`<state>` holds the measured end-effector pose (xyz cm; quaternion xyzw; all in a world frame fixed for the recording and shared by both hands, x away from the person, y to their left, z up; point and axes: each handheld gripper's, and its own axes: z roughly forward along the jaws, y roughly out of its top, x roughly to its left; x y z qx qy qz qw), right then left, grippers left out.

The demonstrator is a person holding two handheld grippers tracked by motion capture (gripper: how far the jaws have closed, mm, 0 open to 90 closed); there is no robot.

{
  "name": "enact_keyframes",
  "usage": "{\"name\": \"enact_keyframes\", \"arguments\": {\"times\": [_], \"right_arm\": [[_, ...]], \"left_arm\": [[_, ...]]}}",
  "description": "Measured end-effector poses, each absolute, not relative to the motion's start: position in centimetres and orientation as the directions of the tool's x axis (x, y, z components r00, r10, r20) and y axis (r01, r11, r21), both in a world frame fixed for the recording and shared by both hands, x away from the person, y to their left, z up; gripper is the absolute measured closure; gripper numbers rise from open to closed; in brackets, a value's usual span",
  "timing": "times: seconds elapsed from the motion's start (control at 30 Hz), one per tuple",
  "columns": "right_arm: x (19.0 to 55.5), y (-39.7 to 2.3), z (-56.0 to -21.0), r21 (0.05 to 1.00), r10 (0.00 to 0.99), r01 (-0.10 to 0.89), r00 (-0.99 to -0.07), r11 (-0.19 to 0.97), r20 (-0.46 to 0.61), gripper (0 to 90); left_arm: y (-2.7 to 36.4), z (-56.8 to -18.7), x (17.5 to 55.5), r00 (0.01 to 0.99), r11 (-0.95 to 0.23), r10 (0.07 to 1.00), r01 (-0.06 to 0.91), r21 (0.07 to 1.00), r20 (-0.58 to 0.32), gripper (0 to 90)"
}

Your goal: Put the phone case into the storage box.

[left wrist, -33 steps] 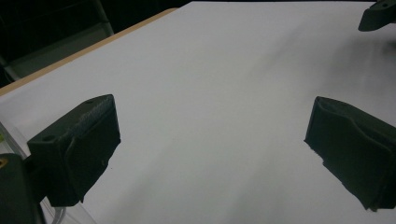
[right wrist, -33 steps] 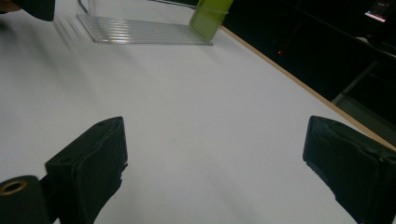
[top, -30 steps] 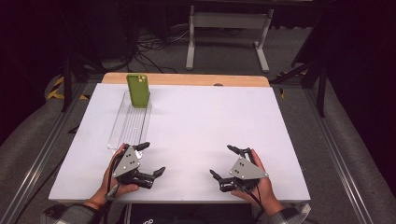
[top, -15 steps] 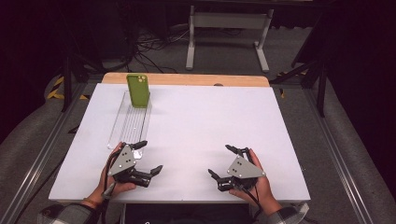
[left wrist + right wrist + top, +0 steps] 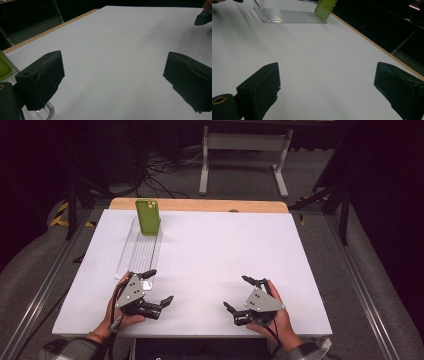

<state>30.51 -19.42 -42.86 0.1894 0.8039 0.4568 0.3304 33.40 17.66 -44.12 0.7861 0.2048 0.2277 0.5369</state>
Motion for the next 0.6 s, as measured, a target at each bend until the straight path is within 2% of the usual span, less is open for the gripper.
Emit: {"name": "enact_keyframes", "arguments": {"times": [0.6], "right_arm": [[31.12, -19.58, -42.83, 0.87, 0.617, 0.02, -0.714, 0.492, -0.332, 7.5]], "left_arm": [[17.86, -44.11, 33.96, 0.801, -0.328, 0.586, 0.098, 0.94, 0.121, 4.0]]}}
